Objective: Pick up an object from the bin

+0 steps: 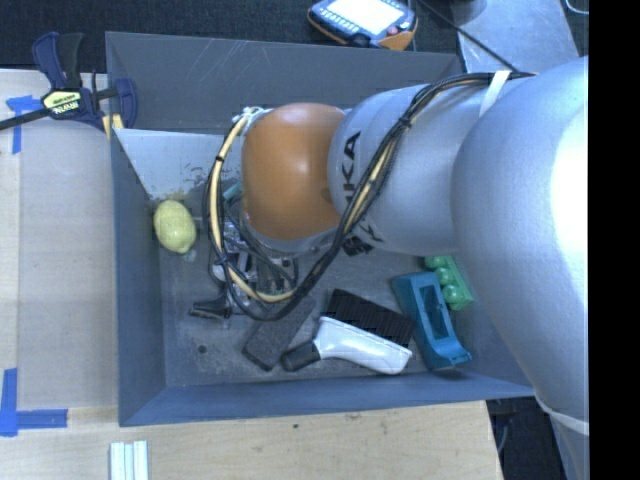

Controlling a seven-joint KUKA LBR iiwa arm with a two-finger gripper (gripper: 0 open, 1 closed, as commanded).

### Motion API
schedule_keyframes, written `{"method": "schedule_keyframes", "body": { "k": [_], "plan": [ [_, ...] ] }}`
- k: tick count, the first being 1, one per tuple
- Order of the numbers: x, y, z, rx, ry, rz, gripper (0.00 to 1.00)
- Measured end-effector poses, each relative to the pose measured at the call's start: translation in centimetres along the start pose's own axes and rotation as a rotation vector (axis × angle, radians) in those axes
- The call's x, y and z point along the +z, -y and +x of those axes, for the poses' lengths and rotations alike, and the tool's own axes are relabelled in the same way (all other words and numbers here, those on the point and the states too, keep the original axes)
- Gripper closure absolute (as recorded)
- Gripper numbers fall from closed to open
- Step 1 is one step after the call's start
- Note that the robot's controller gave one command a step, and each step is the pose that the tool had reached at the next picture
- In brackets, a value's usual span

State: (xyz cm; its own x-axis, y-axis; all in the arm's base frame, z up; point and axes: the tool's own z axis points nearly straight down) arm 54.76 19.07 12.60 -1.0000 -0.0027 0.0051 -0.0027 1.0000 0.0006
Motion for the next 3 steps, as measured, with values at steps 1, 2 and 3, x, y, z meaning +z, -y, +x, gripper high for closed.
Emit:
{"method": "schedule_keyframes", "body": {
  "k": [1,2,3],
  "plan": [
    [3.0,13.6,1.4,-0.088,-0.002,0.004,0.00],
    [5.4,14.0,2.3,0.021,-0.003,0.000,0.00],
    [3.6,19.6,0.3,0.191,0.004,-0.001,0.00]
  ]
}}
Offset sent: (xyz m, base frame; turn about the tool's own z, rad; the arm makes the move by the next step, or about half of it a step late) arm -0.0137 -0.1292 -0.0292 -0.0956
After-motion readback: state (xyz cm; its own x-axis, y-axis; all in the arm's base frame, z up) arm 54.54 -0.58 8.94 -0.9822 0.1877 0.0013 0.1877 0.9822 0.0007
